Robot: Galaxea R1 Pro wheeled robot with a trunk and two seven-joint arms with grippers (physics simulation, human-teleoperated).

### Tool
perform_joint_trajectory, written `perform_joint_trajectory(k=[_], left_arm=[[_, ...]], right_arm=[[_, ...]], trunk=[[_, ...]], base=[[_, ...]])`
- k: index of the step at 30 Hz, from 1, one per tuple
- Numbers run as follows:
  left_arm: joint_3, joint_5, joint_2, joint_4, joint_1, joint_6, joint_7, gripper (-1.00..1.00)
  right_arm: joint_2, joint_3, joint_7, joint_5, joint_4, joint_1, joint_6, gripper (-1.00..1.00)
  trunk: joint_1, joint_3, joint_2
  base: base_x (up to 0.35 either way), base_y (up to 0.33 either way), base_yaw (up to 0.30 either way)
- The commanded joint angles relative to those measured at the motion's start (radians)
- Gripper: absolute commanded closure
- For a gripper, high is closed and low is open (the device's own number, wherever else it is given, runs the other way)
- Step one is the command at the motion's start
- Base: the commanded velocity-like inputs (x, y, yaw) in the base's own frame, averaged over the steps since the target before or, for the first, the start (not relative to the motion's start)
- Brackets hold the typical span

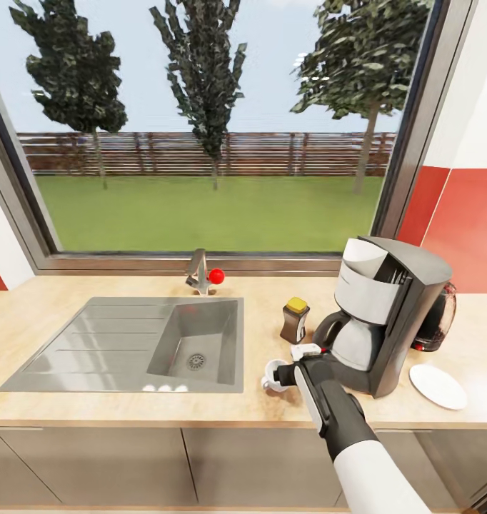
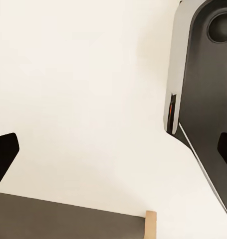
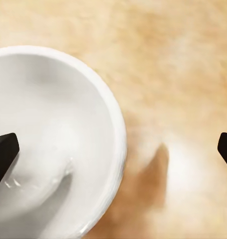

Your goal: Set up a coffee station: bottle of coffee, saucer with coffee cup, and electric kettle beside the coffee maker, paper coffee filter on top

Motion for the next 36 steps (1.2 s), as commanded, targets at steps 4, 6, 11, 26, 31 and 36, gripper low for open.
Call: perform_joint_trajectory(k=[4, 6, 11, 26, 31, 36], left_arm=[[-0.009, 0.010, 0.000, -0.002, 0.000, 0.003, 0.004, -1.00], [-0.009, 0.010, 0.000, -0.002, 0.000, 0.003, 0.004, -1.00], [-0.009, 0.010, 0.000, -0.002, 0.000, 0.003, 0.004, -1.00], [-0.009, 0.010, 0.000, -0.002, 0.000, 0.003, 0.004, -1.00], [-0.009, 0.010, 0.000, -0.002, 0.000, 0.002, 0.004, -1.00], [-0.009, 0.010, 0.000, -0.002, 0.000, 0.002, 0.004, -1.00]], right_arm=[[0.000, 0.001, -0.002, 0.002, 0.021, -0.001, 0.004, -1.00], [0.000, 0.001, -0.002, 0.002, 0.042, -0.001, 0.002, -1.00], [0.000, 0.001, -0.002, 0.002, 0.046, -0.001, 0.002, -1.00], [0.000, 0.001, -0.002, 0.002, 0.046, -0.001, 0.002, 1.00], [0.000, 0.001, -0.002, 0.002, 0.045, -0.001, 0.002, 1.00], [0.000, 0.004, -0.002, 0.000, 0.039, -0.001, 0.002, 1.00]], trunk=[[0.001, -0.002, -0.002], [0.001, -0.002, -0.002], [0.001, -0.002, -0.002], [0.001, -0.002, -0.002], [0.001, -0.002, -0.002], [0.001, -0.002, -0.002]], base=[[0.000, 0.000, 0.000], [0.000, 0.000, 0.000], [0.000, 0.000, 0.000], [0.000, 0.000, 0.000], [0.000, 0.000, 0.000], [0.000, 0.000, 0.000]])
